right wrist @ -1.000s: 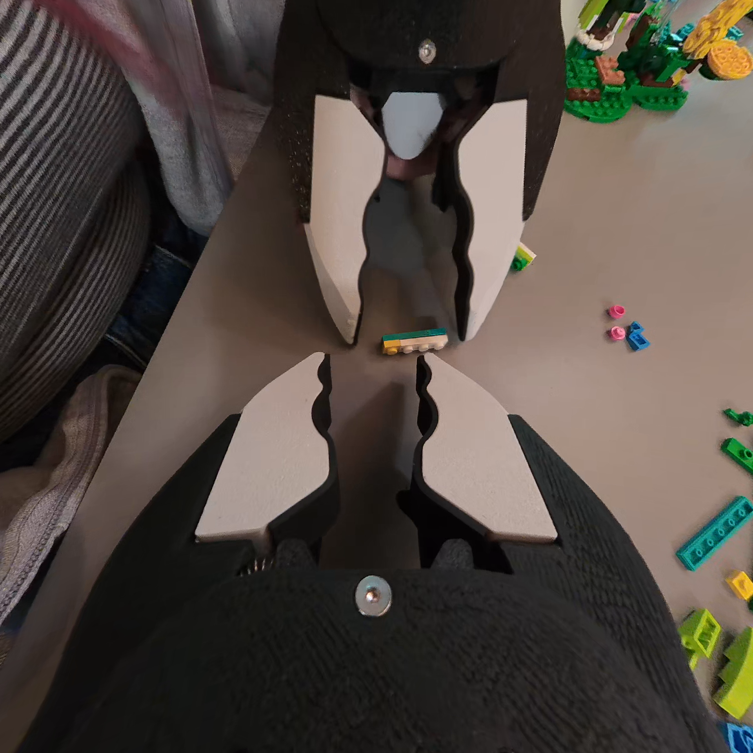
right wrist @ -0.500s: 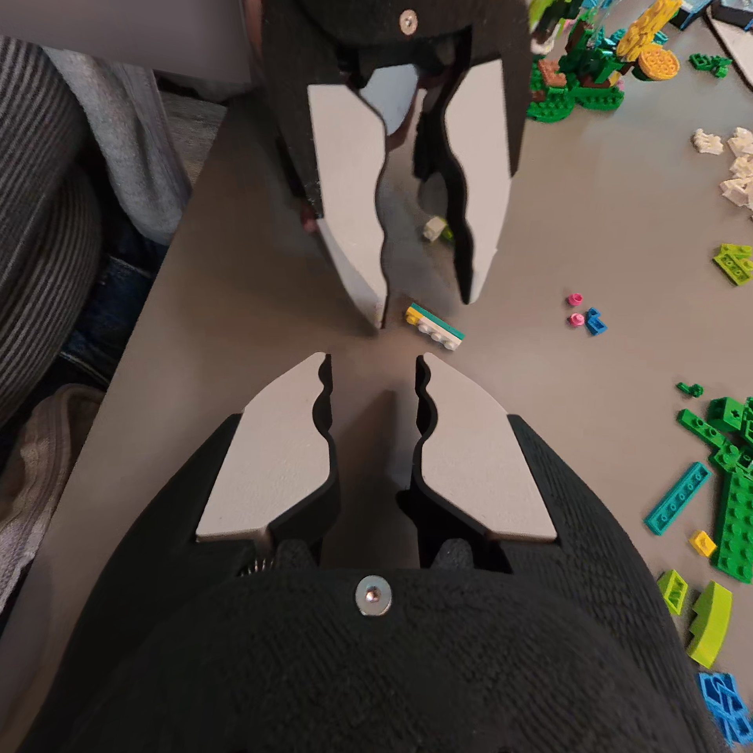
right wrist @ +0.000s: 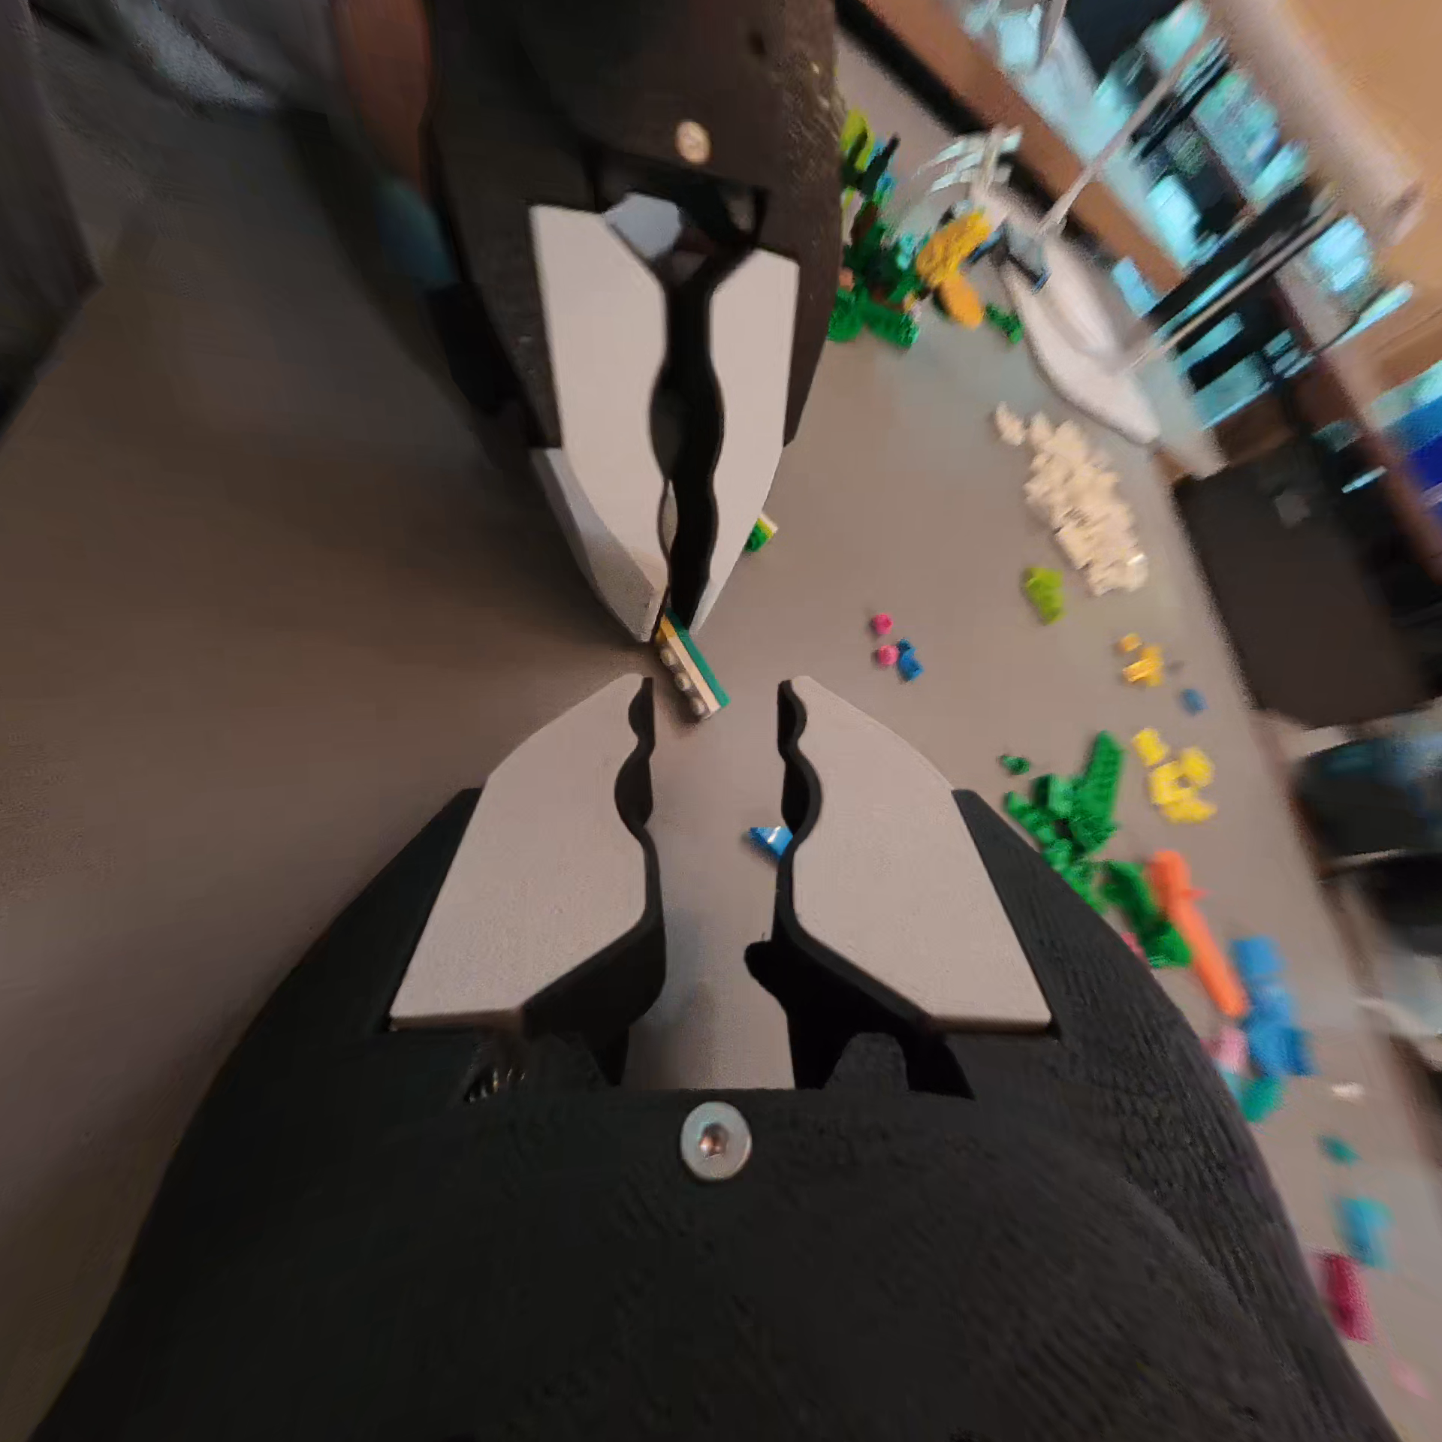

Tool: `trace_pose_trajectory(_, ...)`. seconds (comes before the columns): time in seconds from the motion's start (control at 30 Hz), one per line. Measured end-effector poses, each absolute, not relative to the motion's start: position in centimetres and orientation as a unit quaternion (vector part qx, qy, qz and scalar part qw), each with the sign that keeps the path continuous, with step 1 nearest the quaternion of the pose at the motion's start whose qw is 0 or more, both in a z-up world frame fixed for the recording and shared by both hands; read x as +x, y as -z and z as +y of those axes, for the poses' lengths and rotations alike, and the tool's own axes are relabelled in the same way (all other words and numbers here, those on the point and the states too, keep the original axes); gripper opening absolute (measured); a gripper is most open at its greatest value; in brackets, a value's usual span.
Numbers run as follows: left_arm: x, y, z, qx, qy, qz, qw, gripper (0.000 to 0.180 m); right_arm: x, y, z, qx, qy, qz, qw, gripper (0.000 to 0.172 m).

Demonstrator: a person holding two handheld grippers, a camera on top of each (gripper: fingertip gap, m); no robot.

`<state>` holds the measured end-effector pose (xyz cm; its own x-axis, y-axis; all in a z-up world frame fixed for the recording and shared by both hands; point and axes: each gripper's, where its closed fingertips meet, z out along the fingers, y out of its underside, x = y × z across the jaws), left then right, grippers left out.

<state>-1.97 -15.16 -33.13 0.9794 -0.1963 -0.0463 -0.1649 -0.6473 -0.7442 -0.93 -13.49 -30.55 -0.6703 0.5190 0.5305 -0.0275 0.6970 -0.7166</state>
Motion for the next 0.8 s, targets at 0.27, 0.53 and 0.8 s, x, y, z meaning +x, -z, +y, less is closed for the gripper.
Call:
trace_pose_trajectory(0.27,-0.6,30.4,-15.1,-0.865,0.212,0.019,0.455,0.008,-1.0,29.6,-14.2,0.028,-0.235,-0.802,0.549,0.023)
trace_pose_trajectory(0.53,-0.5,29.7,-14.9,-0.847,0.241,0.002,0.474,0.007,-1.1,29.5,-14.1,0.095,-0.150,-0.780,0.599,0.006)
trace_pose_trajectory(0.8,-0.5,29.8,-14.6,-0.850,0.210,0.015,0.483,0.008,-1.2,29.1,-13.9,0.083,-0.156,-0.774,0.608,0.006)
